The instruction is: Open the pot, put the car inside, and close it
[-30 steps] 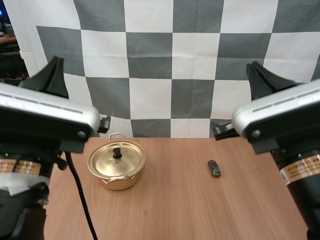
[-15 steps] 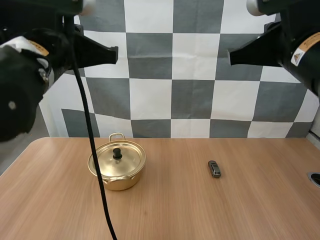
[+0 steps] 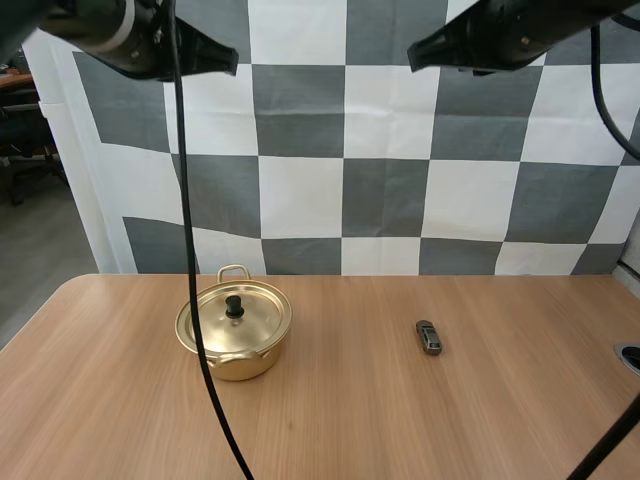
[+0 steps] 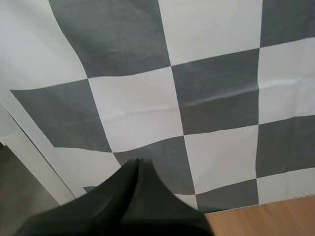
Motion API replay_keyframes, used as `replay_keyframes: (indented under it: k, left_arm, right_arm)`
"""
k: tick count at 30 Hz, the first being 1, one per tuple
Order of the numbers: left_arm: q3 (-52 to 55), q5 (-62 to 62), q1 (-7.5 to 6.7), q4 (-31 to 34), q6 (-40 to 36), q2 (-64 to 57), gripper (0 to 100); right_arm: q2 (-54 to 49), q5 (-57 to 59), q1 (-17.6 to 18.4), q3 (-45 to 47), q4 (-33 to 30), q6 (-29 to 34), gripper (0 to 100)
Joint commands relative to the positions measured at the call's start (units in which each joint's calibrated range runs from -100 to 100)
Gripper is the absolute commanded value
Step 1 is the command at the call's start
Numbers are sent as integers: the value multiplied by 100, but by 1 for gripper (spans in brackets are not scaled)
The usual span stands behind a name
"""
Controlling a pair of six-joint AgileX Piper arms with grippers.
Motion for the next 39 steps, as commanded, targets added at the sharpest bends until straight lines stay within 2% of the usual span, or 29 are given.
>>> replay_keyframes:
  k: [1, 3, 14, 24, 26, 28, 29, 31, 33, 36, 39]
  left_arm:
    - [-1198, 5326, 20, -254, 79, 829, 0]
    - [-491, 5326, 20, -243, 79, 841, 0]
    - [885, 5326, 20, -254, 321, 841, 0]
    - [1121, 5326, 20, -243, 414, 841, 0]
    - [1121, 5228, 20, -243, 382, 841, 10]
    - [1121, 5162, 20, -243, 449, 845, 36]
    - [1121, 5146, 20, -243, 575, 845, 53]
    - [1121, 5147, 20, -243, 927, 845, 97]
    - [1121, 5231, 20, -243, 1387, 845, 100]
    - [1121, 5020, 20, -271, 1448, 845, 100]
    - [1121, 4292, 20, -545, 1448, 856, 100]
  right_arm:
    - [684, 4413, -3, -1593, 1413, -668, 0]
    - [684, 4413, -3, -1411, 1413, -679, 0]
    - [684, 4413, -3, -1411, 1413, -679, 0]
    - [684, 4413, -3, -1410, 1593, -679, 0]
    - [684, 4413, -3, -1410, 1649, -689, 0]
    - [684, 4413, -3, -1410, 1694, -700, 0]
    - [684, 4413, -3, -1410, 1720, -712, 0]
    - [684, 4413, -3, -1410, 1752, -712, 0]
    - [684, 4413, -3, -1410, 1761, -712, 0]
    - [684, 4413, -3, -1410, 1761, -712, 0]
    - [684, 4413, -3, -1410, 1761, -712, 0]
